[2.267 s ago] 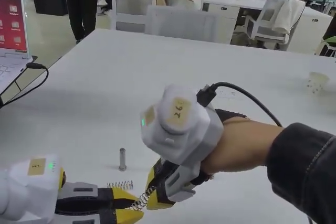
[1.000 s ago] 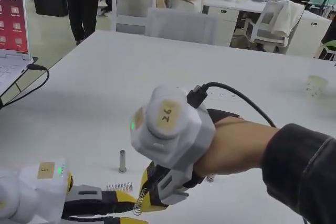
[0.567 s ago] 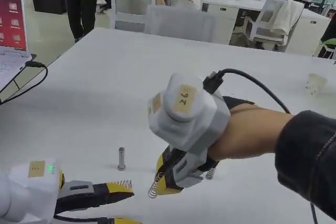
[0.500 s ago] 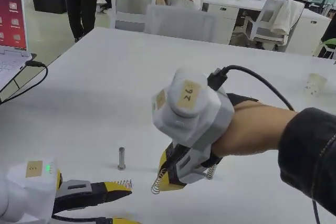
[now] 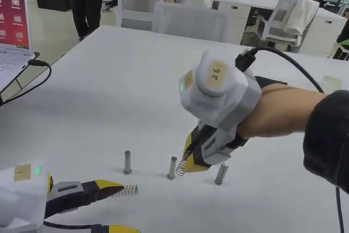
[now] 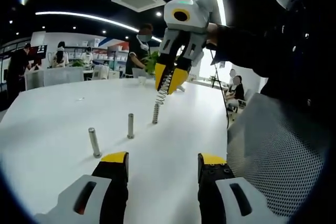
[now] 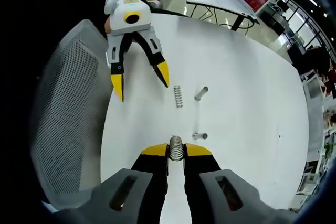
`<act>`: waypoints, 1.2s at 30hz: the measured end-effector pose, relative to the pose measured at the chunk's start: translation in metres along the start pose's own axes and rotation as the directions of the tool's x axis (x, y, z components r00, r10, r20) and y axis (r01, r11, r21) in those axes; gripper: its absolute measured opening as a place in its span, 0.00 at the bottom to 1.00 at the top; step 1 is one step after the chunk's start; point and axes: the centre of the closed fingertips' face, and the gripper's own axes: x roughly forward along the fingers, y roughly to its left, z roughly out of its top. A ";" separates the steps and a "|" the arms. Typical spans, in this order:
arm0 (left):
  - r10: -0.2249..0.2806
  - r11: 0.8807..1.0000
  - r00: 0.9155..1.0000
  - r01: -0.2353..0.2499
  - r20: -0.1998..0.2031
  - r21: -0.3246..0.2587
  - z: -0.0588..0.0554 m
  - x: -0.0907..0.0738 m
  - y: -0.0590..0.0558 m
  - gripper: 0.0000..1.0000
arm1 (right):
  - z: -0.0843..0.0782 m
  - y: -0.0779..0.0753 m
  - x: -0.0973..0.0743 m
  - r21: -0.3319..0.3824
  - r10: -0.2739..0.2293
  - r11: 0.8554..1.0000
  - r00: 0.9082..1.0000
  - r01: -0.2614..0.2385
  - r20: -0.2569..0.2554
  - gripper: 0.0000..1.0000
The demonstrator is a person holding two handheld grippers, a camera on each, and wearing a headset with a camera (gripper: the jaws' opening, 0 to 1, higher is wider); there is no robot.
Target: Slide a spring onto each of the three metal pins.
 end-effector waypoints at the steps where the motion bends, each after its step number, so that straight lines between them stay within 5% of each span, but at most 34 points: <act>1: 0.002 1.000 1.000 -0.002 0.001 -0.002 0.000 0.000 0.000 0.49 | -0.003 -0.004 0.000 -0.005 -0.005 1.000 1.000 0.004 -0.019 0.08; 16: 0.040 0.998 0.999 -0.040 0.006 -0.039 -0.003 -0.006 0.009 0.61 | -0.004 -0.039 0.015 -0.010 -0.026 1.000 0.996 0.026 -0.085 0.08; 36: 0.069 0.995 0.998 -0.068 0.007 -0.067 -0.007 -0.010 0.016 0.73 | -0.009 -0.049 0.038 0.014 0.014 1.000 0.992 -0.012 -0.123 0.08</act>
